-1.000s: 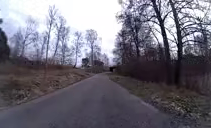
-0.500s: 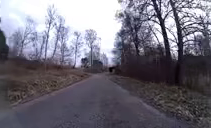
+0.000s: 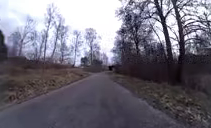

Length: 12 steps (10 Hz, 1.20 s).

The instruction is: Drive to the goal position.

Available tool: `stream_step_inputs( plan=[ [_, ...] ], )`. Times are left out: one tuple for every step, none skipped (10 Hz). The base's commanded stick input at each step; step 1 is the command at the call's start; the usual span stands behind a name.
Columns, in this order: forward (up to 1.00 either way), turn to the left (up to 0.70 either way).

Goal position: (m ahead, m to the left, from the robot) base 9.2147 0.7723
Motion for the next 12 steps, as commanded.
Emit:
stream_step_inputs(
  plan=[
    [0.50,0.00],
    [0.50,0.00],
    [0.50,0.00],
    [0.50,0.00],
    [0.50,0.00],
    [0.50,0.00],
    [0.50,0.00],
    [0.50,0.00],
    [0.50,0.00],
    [0.50,0.00],
    [0.50,0.00],
    [0.50,0.00]
  ],
)
